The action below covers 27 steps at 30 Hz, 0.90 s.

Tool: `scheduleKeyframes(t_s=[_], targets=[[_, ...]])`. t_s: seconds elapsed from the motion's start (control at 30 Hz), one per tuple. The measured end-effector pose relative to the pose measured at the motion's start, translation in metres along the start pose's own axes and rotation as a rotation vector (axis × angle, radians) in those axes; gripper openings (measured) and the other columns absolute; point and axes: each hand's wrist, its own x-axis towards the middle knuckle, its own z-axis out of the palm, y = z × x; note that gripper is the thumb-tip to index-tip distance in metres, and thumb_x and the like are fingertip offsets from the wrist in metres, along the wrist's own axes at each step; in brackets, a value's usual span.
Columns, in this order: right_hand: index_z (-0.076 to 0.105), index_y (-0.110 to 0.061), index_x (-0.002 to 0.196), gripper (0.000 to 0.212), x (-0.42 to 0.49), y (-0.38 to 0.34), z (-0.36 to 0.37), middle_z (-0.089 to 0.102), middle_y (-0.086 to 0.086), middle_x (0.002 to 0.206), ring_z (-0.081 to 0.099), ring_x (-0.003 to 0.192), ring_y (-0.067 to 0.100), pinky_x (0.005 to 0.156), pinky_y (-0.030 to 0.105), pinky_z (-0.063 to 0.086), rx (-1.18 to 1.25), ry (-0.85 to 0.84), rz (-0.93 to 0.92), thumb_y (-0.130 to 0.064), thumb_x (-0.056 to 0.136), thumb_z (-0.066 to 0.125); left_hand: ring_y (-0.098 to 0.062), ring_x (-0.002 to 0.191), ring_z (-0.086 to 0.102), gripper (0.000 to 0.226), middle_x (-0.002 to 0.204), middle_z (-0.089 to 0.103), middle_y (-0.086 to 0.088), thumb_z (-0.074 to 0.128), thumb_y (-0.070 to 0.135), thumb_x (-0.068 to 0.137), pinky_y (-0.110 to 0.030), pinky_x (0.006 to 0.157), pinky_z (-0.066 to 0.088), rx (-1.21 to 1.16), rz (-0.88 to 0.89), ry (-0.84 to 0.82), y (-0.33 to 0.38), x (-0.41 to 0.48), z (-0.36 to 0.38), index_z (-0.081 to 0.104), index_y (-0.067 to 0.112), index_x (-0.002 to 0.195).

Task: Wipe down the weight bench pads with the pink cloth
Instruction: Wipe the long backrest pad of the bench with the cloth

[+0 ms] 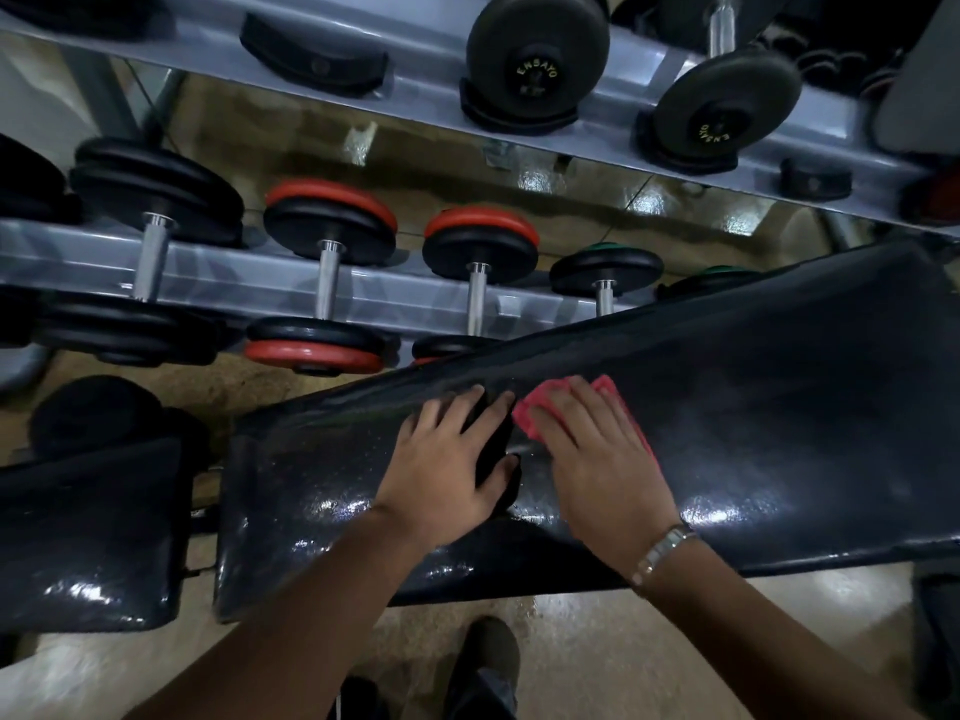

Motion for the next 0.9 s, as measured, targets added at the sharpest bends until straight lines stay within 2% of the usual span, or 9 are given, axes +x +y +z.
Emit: scheduleKeyframes(t_s=[0.07,0.1,0.23,0.27,0.4,0.57,0.63,0.73,0.9], targets=[[0.054,-0.024,0.140,0.055,0.000,0.010,-0.003,0.052,0.000,0.144,0.041,0.142,0.028,0.122,0.050,0.026,-0.021,-0.028,-0.127,-0.016,0.088,0.040,-0.023,0.138,0.034,0.067,0.158,0.035,0.004,0.038,0.062,0.093,-0.047,0.109,0.039,-0.015,0.005,-0.004,-0.001,0.000,0.001,0.024,0.040,0.155],[0.055,-0.027,0.138,0.054,0.005,0.018,-0.007,0.054,-0.002,0.142,0.043,0.140,0.028,0.121,0.050,0.027,-0.032,-0.016,-0.115,-0.018,0.087,0.038,-0.023,0.139,0.034,0.067,0.158,0.035,0.004,0.038,0.062,0.093,-0.047,0.109,0.039,-0.019,0.006,-0.003,-0.001,0.000,0.001,0.025,0.040,0.155],[0.056,-0.031,0.134,0.047,0.039,0.023,-0.017,0.055,0.001,0.138,0.041,0.139,0.035,0.120,0.054,0.023,-0.019,0.047,0.235,-0.017,0.090,0.048,-0.024,0.143,0.031,0.066,0.160,0.032,0.005,0.034,0.064,0.094,-0.048,0.113,0.035,-0.024,-0.003,-0.014,-0.002,0.000,0.002,0.021,0.042,0.155],[0.056,-0.030,0.135,0.047,0.043,0.018,-0.015,0.054,0.004,0.139,0.040,0.140,0.037,0.120,0.055,0.023,-0.016,0.043,0.244,-0.018,0.090,0.050,-0.025,0.144,0.030,0.066,0.160,0.032,0.004,0.033,0.064,0.095,-0.048,0.114,0.034,-0.031,-0.006,-0.015,-0.002,-0.001,0.002,0.020,0.042,0.156],[0.054,-0.029,0.138,0.053,0.040,0.022,-0.008,0.052,0.005,0.140,0.040,0.139,0.038,0.122,0.056,0.022,-0.045,-0.040,-0.024,-0.023,0.087,0.039,-0.026,0.143,0.031,0.066,0.160,0.033,0.003,0.034,0.063,0.095,-0.051,0.113,0.035,-0.046,-0.004,-0.022,-0.002,0.000,0.003,0.023,0.041,0.156],[0.060,-0.025,0.133,0.048,0.080,0.026,-0.015,0.056,0.010,0.131,0.047,0.128,0.039,0.119,0.058,0.024,-0.090,-0.022,0.304,-0.031,0.091,0.037,-0.023,0.143,0.029,0.066,0.162,0.029,0.007,0.032,0.065,0.096,-0.049,0.115,0.032,-0.050,-0.015,-0.011,-0.003,-0.002,0.005,0.016,0.044,0.156],[0.059,-0.024,0.133,0.047,0.082,0.016,-0.009,0.055,0.011,0.131,0.046,0.128,0.039,0.118,0.058,0.024,-0.084,-0.049,0.252,-0.031,0.091,0.039,-0.022,0.144,0.028,0.066,0.162,0.027,0.007,0.031,0.065,0.096,-0.049,0.115,0.031,-0.057,-0.007,-0.010,-0.005,-0.001,0.003,0.015,0.045,0.156],[0.060,-0.028,0.132,0.049,0.076,0.023,-0.005,0.058,0.003,0.128,0.051,0.124,0.032,0.118,0.054,0.027,-0.034,-0.067,0.021,-0.034,0.091,0.033,-0.022,0.145,0.027,0.065,0.162,0.027,0.006,0.031,0.063,0.097,-0.049,0.115,0.031,-0.058,0.017,-0.017,-0.007,-0.003,0.002,0.014,0.044,0.157],[0.067,-0.023,0.122,0.054,0.104,0.019,-0.007,0.062,0.009,0.117,0.057,0.108,0.038,0.111,0.057,0.035,-0.105,-0.080,0.233,-0.036,0.088,0.026,-0.020,0.141,0.027,0.069,0.161,0.025,0.008,0.042,0.058,0.096,-0.043,0.115,0.030,-0.074,0.058,-0.033,-0.012,-0.003,-0.006,0.012,0.043,0.157]])
